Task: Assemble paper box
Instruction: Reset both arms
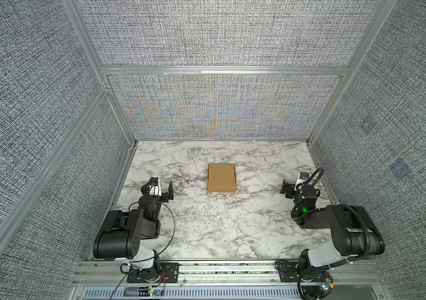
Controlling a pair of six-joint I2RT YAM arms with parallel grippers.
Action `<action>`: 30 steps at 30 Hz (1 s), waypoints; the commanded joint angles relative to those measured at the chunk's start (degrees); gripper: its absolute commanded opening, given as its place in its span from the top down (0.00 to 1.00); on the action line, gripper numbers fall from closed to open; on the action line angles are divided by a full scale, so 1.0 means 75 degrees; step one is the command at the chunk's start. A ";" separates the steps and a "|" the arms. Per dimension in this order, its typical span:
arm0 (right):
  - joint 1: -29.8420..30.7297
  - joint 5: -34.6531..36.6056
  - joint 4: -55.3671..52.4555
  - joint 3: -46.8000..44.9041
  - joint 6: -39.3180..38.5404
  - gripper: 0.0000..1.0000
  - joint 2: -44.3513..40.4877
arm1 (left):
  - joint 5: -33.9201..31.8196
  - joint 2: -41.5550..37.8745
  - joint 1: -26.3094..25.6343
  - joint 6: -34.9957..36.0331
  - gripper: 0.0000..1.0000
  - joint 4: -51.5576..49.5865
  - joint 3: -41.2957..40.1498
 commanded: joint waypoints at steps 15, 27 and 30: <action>0.0076 0.0259 0.0118 0.0053 0.0033 0.01 0.0049 | -0.0183 0.0011 -0.0020 0.0014 0.01 0.0256 0.0017; 0.0079 0.0272 0.0197 -0.0008 0.0023 0.01 0.0003 | -0.0231 0.0390 -0.0054 0.0018 0.01 0.3443 -0.1453; 0.0090 0.0271 0.0194 -0.0006 0.0026 0.01 0.0010 | -0.0506 0.0228 -0.0054 -0.0071 0.01 0.2525 -0.1041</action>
